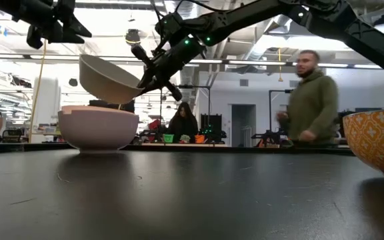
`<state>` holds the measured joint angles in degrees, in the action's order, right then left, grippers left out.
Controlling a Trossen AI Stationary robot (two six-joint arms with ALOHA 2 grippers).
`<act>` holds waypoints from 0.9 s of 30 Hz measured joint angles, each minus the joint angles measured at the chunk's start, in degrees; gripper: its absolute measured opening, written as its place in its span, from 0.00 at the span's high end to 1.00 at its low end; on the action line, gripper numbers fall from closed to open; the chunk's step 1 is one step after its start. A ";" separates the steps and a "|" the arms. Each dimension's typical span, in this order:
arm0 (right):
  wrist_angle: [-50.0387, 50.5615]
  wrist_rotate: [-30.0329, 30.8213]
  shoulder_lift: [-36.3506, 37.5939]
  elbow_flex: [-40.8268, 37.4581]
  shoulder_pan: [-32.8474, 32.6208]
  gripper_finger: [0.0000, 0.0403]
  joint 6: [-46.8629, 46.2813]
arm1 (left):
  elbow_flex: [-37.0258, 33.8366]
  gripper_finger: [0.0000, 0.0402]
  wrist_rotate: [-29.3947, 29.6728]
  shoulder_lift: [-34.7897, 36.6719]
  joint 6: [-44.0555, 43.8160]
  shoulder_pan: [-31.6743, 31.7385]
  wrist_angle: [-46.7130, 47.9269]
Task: Nest bowls inside each other
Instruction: Stack the gray bowl on the orange bowl, then stack the light blue bowl on the gray bowl
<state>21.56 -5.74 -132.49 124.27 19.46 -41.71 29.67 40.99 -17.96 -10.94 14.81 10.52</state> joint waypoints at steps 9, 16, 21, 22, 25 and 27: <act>1.28 5.24 0.00 0.00 -1.77 0.94 0.33 | 0.00 0.63 -2.76 -0.02 -2.25 0.00 1.07; 1.74 5.70 0.02 0.00 -3.06 0.81 3.16 | 0.00 0.63 -3.19 -0.02 -2.84 0.02 2.02; 1.84 5.35 0.02 0.02 -2.86 0.68 3.15 | 0.00 0.63 -3.99 -0.02 -4.07 0.02 3.02; 1.84 4.80 0.02 0.00 -2.71 0.65 3.15 | 0.00 0.63 -4.45 -0.02 -4.32 0.02 3.12; 1.80 3.34 0.02 0.00 -2.19 0.56 3.17 | 0.00 0.63 -5.48 -0.02 -5.12 0.02 3.74; 1.80 2.08 0.02 0.00 -1.70 0.50 3.17 | 0.00 0.63 -6.07 -0.02 -5.36 0.01 4.12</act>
<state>23.36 -3.66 -132.46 124.27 17.76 -38.54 29.67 34.92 -17.98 -16.29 14.82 14.64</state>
